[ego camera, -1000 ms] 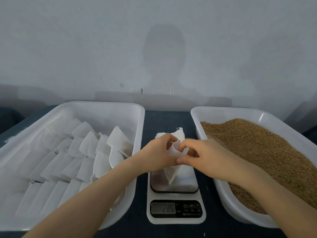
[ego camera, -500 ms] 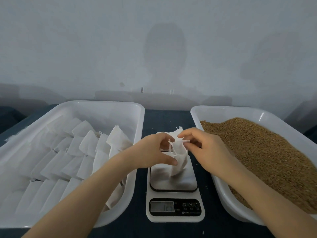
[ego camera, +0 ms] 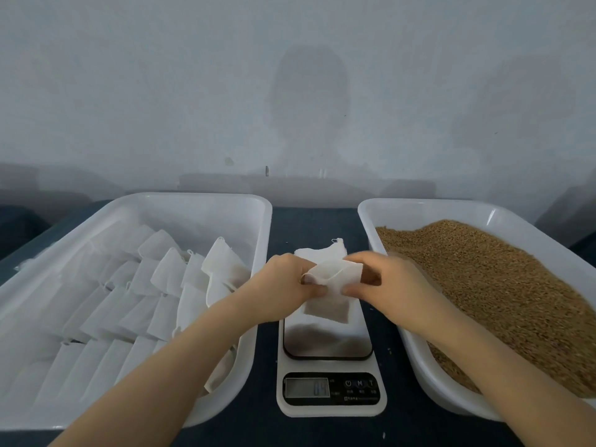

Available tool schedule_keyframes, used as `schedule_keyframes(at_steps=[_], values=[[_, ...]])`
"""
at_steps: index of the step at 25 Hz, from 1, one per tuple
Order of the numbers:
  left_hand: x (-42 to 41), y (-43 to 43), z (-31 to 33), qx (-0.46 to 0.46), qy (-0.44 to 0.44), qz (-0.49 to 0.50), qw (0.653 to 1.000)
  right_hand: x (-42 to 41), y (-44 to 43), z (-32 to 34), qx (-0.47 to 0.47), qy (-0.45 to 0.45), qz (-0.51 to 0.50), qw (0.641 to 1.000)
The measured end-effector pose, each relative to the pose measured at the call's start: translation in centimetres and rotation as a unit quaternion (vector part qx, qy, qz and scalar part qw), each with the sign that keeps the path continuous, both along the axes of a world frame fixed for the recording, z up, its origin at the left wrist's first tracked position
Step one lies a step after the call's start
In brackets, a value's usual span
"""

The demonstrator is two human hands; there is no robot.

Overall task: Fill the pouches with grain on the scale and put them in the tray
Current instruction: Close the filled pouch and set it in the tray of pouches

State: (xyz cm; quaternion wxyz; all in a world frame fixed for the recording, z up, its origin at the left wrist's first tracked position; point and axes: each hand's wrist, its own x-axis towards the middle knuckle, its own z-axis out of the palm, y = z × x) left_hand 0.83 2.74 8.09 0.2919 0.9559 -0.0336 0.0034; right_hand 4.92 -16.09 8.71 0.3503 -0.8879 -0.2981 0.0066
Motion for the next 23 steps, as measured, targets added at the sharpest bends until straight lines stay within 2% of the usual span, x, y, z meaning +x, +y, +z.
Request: schedule_keyframes(at_steps=[2,6,11,16,23], values=[[0.0,0.0,0.0,-0.024,0.003,0.0,1.0,0.0,-0.1,0.1,-0.026,-0.005,-0.009,1.0],[-0.1,0.1,0.3,-0.039,-0.015,0.015,0.999,0.0,0.1,0.0,0.008,-0.032,-0.011,0.999],[0.0,-0.4,-0.2,0.04,0.001,-0.021,0.999,0.6,0.1,-1.3,-0.063,-0.021,0.018,0.998],[-0.2,0.0,0.0,-0.015,-0.018,0.0,1.0,0.8,0.1,-1.8,-0.076,-0.046,0.017,0.996],[-0.3,-0.1,0.1,-0.032,-0.018,0.006,0.999,0.8,0.1,-1.9,-0.068,-0.052,0.018,0.996]])
